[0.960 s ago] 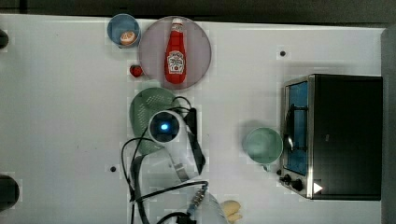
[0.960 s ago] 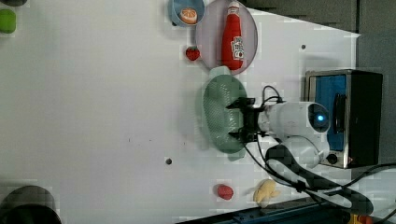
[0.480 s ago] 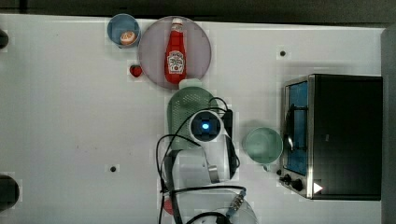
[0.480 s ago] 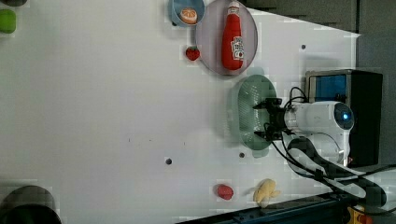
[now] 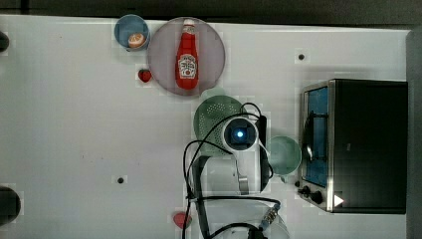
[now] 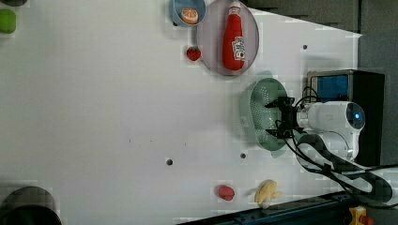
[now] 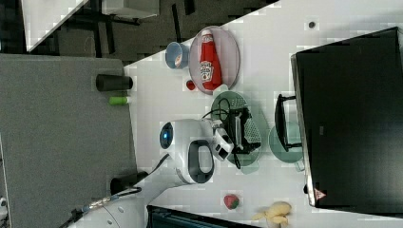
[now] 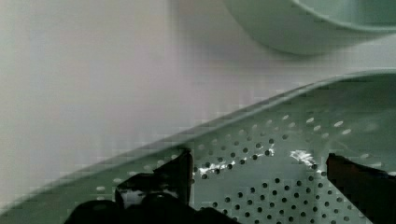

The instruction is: Drag strainer left to right.

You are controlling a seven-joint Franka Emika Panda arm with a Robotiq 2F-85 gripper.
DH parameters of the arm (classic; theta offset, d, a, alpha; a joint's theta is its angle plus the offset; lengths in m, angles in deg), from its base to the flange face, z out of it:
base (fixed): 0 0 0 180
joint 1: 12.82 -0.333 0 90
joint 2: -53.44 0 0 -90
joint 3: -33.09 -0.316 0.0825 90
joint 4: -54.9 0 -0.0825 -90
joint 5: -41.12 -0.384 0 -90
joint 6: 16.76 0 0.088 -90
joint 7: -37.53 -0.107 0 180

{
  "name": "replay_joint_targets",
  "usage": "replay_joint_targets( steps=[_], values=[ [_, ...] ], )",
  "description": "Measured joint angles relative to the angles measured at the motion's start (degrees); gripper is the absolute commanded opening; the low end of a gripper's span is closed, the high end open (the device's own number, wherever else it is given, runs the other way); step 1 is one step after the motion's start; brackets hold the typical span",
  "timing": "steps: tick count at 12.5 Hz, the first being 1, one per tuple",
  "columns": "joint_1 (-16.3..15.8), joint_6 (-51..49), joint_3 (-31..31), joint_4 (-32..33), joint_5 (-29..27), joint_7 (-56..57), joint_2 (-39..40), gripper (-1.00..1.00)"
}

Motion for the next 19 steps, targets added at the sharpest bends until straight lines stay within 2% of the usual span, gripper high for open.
replay_joint_targets(
  steps=[2,6,8,12,13,14,16,17,19],
  values=[
    [-0.9,0.3,1.2,0.0,-1.4,4.4,0.1,1.0],
    [1.0,-1.6,-3.0,0.7,-1.6,12.4,-4.4,1.0],
    [0.8,-9.0,-5.0,1.2,0.4,14.1,-11.0,1.0],
    [-0.8,-26.4,-8.8,-3.7,-0.7,17.5,-24.6,1.0],
    [-0.8,-31.3,-9.6,-6.4,-4.0,19.6,-27.1,1.0],
    [-0.9,-34.8,-9.9,-8.8,-10.3,22.7,-29.2,1.0],
    [-1.1,-41.7,-9.9,-10.9,-17.7,31.1,-34.6,1.0],
    [-1.2,-44.3,-9.6,-11.4,-20.5,35.2,-37.6,1.0],
    [-1.0,-51.4,-8.6,-14.7,-20.7,41.9,-41.4,1.0]
  ],
)
